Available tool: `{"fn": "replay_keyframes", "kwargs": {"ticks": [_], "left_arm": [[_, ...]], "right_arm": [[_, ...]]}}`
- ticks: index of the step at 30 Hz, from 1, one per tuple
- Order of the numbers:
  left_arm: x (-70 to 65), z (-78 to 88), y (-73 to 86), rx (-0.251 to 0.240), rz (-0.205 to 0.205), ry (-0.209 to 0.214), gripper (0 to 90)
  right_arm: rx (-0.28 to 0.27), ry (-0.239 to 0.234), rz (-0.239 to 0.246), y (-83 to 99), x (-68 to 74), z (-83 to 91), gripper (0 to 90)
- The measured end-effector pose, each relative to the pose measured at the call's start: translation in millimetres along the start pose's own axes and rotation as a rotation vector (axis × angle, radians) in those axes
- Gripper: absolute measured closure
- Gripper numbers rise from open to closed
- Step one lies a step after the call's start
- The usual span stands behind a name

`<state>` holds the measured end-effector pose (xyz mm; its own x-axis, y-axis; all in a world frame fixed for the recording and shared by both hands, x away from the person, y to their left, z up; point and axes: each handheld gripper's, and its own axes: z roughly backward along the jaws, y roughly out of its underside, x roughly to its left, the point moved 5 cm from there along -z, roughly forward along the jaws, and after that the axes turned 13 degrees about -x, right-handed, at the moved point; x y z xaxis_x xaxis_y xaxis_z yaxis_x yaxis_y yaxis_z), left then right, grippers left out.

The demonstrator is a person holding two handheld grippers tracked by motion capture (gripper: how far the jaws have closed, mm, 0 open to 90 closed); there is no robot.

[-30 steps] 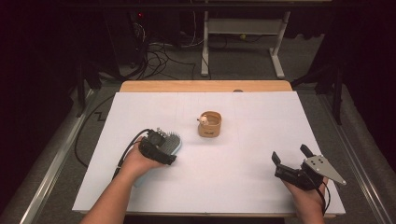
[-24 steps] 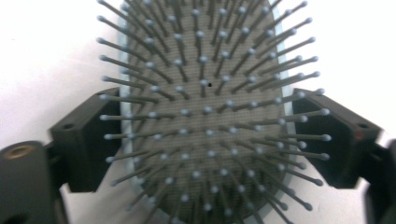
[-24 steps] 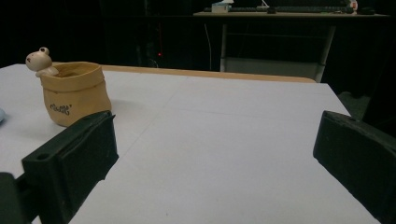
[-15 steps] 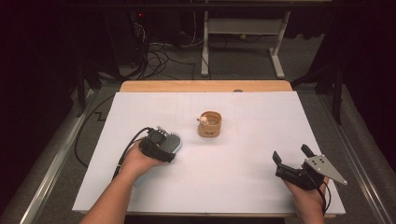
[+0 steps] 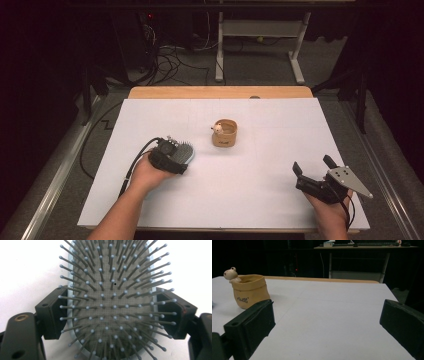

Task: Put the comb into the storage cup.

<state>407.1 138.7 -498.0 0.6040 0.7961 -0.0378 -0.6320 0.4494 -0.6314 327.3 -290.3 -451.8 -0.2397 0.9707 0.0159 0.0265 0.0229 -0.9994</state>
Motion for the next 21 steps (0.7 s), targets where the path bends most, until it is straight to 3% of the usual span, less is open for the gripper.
{"fn": "replay_keyframes", "kwargs": {"ticks": [18,21], "left_arm": [[-2.2,16.1,-6.5,-0.104,-0.005,0.019,20.0],[-2.8,18.3,-7.2,-0.121,-0.010,0.030,20.0]], "right_arm": [[-0.004,-0.010,0.003,-0.5,1.7,0.5,0.5],[0.002,-0.033,0.007,0.2,3.8,0.0,0.5]]}}
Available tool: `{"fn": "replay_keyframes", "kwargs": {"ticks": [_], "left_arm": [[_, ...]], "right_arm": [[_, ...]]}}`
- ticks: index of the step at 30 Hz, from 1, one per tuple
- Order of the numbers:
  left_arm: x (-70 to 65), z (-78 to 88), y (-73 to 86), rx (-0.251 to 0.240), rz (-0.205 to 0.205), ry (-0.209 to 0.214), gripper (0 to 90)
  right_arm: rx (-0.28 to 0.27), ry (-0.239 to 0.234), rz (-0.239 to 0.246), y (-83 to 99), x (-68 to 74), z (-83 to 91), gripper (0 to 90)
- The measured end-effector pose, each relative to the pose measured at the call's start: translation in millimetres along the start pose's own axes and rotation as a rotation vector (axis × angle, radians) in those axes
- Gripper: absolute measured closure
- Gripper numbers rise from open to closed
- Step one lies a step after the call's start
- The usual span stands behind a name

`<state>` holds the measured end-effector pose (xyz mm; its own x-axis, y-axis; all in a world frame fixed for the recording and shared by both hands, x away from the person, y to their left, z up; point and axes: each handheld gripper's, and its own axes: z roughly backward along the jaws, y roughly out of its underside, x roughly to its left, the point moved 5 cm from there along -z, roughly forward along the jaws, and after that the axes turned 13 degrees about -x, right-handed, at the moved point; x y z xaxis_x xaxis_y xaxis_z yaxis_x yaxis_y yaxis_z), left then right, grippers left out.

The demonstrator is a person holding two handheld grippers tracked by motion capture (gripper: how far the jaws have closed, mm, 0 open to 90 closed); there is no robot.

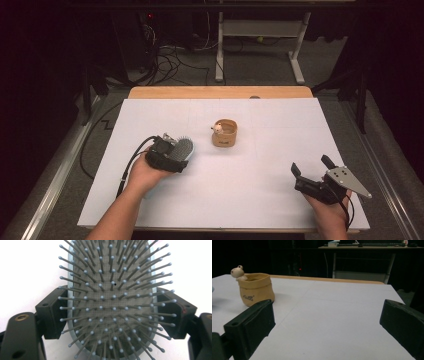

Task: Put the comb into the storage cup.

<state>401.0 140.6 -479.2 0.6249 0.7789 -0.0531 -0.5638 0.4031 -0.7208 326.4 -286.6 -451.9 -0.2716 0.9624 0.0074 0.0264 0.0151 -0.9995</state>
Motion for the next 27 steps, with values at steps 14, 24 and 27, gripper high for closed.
{"fn": "replay_keyframes", "kwargs": {"ticks": [14,24,27], "left_arm": [[-2.4,11.5,-6.8,-0.084,0.019,0.027,20.0],[-4.0,21.4,-13.6,-0.192,0.025,0.028,20.0],[-4.9,23.8,-15.4,-0.224,0.018,0.018,20.0]], "right_arm": [[0.008,-0.066,0.035,0.1,10.8,-0.6,0.4],[0.006,-0.053,0.033,0.7,8.7,-0.6,0.4],[0.005,-0.052,0.030,0.8,8.4,-0.5,0.4]]}}
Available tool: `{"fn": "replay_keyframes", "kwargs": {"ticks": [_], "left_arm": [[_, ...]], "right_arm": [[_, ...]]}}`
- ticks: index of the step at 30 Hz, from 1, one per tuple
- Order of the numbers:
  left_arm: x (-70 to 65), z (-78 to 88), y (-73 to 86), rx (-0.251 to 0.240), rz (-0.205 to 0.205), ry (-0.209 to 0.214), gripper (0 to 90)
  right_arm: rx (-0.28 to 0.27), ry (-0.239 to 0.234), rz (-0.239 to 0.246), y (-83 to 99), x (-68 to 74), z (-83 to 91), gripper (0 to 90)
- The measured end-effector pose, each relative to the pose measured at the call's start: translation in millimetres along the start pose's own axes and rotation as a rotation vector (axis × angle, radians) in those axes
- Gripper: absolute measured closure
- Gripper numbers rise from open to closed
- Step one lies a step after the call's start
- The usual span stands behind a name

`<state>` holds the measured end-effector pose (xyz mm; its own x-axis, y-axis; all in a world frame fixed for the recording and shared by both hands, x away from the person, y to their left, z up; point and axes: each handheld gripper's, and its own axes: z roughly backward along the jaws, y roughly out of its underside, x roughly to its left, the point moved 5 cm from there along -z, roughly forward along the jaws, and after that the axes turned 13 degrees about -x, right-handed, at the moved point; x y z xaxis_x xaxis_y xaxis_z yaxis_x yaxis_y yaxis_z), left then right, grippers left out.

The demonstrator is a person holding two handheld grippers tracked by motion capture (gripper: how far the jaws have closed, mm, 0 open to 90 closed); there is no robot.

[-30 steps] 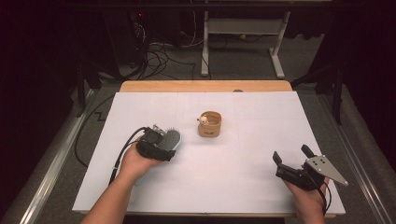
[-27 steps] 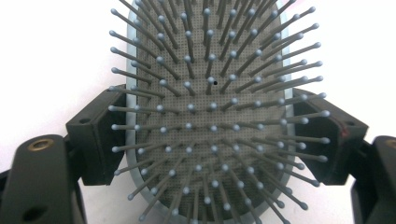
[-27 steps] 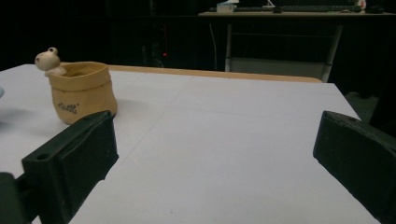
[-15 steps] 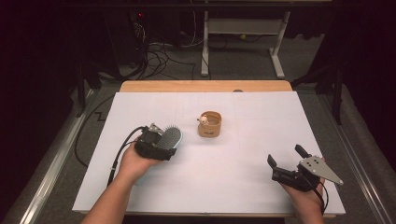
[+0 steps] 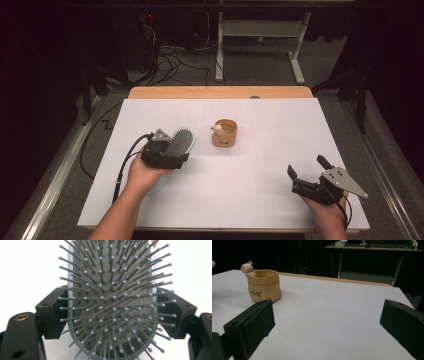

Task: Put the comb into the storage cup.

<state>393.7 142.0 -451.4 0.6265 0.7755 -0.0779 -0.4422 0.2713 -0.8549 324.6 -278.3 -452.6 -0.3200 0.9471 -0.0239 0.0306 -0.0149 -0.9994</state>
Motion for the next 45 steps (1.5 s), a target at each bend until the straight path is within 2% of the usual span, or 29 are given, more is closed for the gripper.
{"fn": "replay_keyframes", "kwargs": {"ticks": [2,4,9,10,16,25,27,32,36,38,45], "left_arm": [[-0.3,1.1,-1.4,-0.016,-0.004,-0.007,20.0],[-1.1,4.2,-4.8,-0.054,-0.001,-0.012,20.0],[-2.3,7.0,-8.4,-0.095,-0.003,-0.008,20.0],[-3.5,8.2,-10.3,-0.119,-0.007,-0.009,20.0],[-7.0,10.0,-13.8,-0.179,-0.018,-0.004,20.0],[-12.0,9.3,-16.6,-0.240,-0.031,0.012,20.0],[-11.2,7.0,-16.1,-0.241,-0.044,0.007,20.0],[-12.4,4.2,-16.9,-0.279,-0.037,0.025,20.0],[-13.7,3.6,-16.6,-0.293,-0.042,0.024,20.0],[-15.6,5.1,-16.4,-0.321,-0.040,0.035,20.0],[-23.8,10.4,-15.2,-0.356,-0.055,0.042,20.0]], "right_arm": [[0.001,0.001,0.001,0.2,-0.1,0.0,0.4],[0.002,0.002,-0.002,0.3,-0.6,0.0,0.4],[-0.002,0.001,-0.002,-0.2,-0.4,0.2,0.4],[-0.003,-0.002,-0.004,-0.2,-0.2,0.1,0.4],[0.000,0.001,-0.004,0.7,-0.3,-0.1,0.4],[0.000,-0.001,-0.001,0.3,-0.3,0.3,0.4],[0.000,-0.004,-0.001,0.1,-0.2,0.6,0.4],[0.012,-0.009,-0.004,1.6,0.1,-0.6,0.4],[0.013,-0.012,0.001,1.4,0.8,-1.4,0.4],[0.022,-0.006,0.006,3.1,0.4,-2.3,0.4],[0.035,0.003,0.005,6.9,-0.6,-2.9,0.4]]}}
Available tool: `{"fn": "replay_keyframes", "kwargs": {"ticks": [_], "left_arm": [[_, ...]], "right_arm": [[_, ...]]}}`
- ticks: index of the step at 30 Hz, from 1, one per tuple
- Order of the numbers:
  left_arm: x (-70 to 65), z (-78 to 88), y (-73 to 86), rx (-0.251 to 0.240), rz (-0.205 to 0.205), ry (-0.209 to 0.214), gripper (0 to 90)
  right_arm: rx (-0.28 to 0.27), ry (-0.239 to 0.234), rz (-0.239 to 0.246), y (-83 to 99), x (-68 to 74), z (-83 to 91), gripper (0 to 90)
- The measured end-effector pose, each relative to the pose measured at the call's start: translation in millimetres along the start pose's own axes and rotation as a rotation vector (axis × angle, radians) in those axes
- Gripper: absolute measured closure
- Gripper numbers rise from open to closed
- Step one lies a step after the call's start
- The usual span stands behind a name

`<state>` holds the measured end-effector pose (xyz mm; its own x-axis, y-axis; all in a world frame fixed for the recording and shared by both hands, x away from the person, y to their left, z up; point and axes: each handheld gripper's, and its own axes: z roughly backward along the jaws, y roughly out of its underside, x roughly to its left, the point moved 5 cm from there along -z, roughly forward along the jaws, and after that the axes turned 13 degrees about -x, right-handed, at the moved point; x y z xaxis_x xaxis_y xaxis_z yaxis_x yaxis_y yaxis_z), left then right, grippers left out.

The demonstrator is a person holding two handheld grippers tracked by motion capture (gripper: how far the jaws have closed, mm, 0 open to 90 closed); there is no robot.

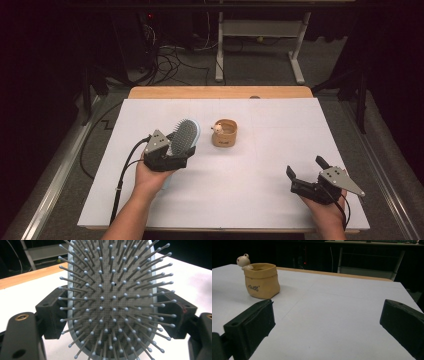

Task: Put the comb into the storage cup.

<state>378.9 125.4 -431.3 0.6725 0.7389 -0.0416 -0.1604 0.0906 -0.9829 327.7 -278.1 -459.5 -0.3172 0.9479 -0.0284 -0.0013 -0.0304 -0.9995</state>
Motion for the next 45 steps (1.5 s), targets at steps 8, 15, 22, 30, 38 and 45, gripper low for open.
{"fn": "replay_keyframes", "kwargs": {"ticks": [8,15,22,30,38,45], "left_arm": [[-5.9,2.2,4.3,0.010,-0.021,0.008,20.0],[-13.0,1.6,3.6,0.002,-0.044,0.016,20.0],[-23.1,0.6,-0.5,-0.019,-0.058,0.036,19.9],[-31.1,-0.6,-1.9,-0.026,-0.062,0.070,19.9],[-44.6,-4.9,-4.3,-0.036,-0.084,0.097,19.9],[-53.9,-6.7,-8.5,-0.048,-0.092,0.118,19.9]], "right_arm": [[0.017,-0.006,-0.003,3.5,2.5,-1.9,0.4],[0.013,-0.005,-0.007,2.8,1.6,-0.8,0.4],[0.012,-0.012,-0.006,2.7,3.2,-0.2,0.4],[0.024,-0.024,-0.005,3.9,6.1,-0.8,0.4],[0.024,-0.033,-0.002,4.2,9.3,-1.9,0.4],[0.029,-0.040,0.006,5.2,11.2,-1.9,0.4]]}}
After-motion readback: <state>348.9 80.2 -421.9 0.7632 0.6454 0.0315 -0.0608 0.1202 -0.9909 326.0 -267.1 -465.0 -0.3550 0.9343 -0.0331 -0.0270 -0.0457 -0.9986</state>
